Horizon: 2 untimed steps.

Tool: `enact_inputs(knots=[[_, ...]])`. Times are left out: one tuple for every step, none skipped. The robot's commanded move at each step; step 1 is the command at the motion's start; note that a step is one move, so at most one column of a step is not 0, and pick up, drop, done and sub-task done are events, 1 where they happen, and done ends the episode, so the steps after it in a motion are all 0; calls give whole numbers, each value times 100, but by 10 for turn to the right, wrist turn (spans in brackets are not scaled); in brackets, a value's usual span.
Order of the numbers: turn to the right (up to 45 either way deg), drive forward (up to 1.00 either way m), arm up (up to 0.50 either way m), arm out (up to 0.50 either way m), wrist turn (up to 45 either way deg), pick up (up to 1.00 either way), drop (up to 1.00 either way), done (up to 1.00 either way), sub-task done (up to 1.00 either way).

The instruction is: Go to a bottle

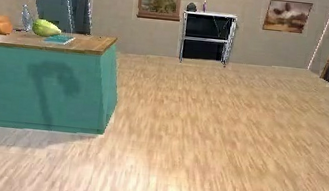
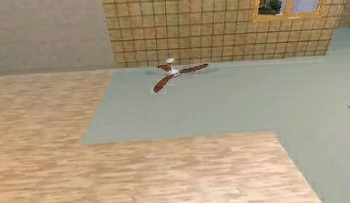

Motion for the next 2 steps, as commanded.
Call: enact_inputs(knots=[[0, 15, 0, 0, 0, 0, 0, 0, 0], [-420, 0, 0, 0, 0, 0, 0, 0, 0]])
